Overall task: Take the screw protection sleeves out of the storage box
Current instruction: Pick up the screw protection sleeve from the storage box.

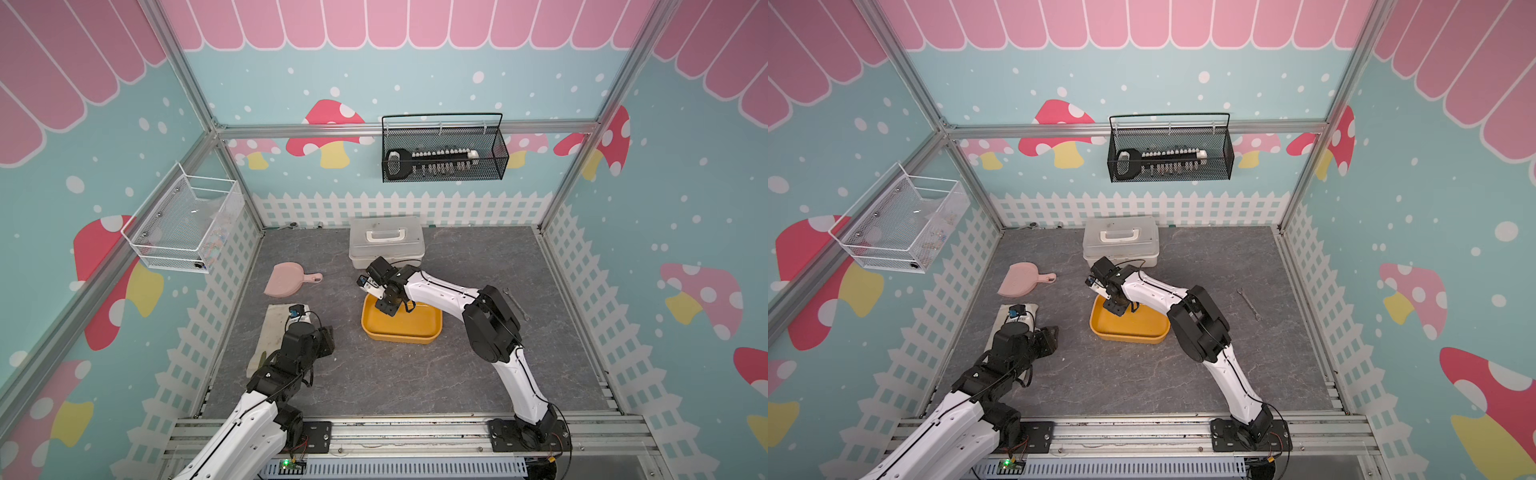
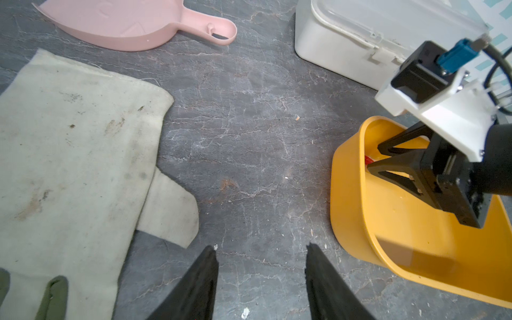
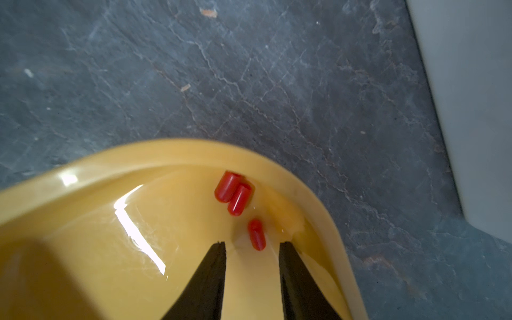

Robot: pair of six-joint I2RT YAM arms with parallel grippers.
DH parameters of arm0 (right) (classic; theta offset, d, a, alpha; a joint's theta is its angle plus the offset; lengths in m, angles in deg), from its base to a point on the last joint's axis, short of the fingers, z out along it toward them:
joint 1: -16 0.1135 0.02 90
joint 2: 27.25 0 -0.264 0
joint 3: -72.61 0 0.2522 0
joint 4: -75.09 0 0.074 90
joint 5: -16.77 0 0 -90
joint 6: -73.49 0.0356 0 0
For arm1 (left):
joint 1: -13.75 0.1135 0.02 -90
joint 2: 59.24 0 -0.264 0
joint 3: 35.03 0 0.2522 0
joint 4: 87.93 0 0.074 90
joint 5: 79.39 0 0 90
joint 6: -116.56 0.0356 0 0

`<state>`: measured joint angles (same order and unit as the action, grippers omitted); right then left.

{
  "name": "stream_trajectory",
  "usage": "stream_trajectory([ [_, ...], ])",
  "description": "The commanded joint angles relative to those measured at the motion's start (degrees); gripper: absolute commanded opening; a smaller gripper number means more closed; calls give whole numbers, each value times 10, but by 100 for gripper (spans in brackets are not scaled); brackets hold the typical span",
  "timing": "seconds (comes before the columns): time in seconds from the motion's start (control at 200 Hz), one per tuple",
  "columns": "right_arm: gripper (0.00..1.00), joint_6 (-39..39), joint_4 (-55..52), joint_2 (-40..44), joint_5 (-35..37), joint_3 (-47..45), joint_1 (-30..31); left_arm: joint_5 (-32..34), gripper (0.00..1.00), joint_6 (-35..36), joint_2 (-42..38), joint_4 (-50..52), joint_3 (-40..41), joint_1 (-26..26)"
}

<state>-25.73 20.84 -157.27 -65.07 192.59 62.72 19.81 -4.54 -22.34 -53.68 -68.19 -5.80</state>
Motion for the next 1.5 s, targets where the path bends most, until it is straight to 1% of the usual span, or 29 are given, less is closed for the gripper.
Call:
stream_trajectory([
  [0.0, 37, -4, -10, -13, 25, 13, 2, -9, 53, 8, 4, -19, 6, 4],
  [0.2, 36, 0, -19, -35, 34, 28, 2, -21, 53, 10, 12, -33, 11, 4],
  [0.475, 25, 19, -22, -52, 27, 37, 2, -47, 52, 21, 38, -49, 8, 4],
  [0.64, 18, 26, -22, -46, 14, 38, 1, -52, 52, 23, 36, -51, 9, 4],
  [0.931, 11, 35, -26, 4, -11, 31, 2, -58, 52, 25, 38, -58, 11, 4],
  [1.276, 10, 101, -23, 82, -30, -20, 1, -72, 53, 29, 3, -69, 28, 4],
  [1.386, 10, 116, -22, 116, -38, -41, 0, -75, 53, 30, 8, -72, 26, 4],
  [1.496, 10, 129, -19, 156, -48, -67, -5, -59, 53, 28, 27, -78, 16, 3],
])
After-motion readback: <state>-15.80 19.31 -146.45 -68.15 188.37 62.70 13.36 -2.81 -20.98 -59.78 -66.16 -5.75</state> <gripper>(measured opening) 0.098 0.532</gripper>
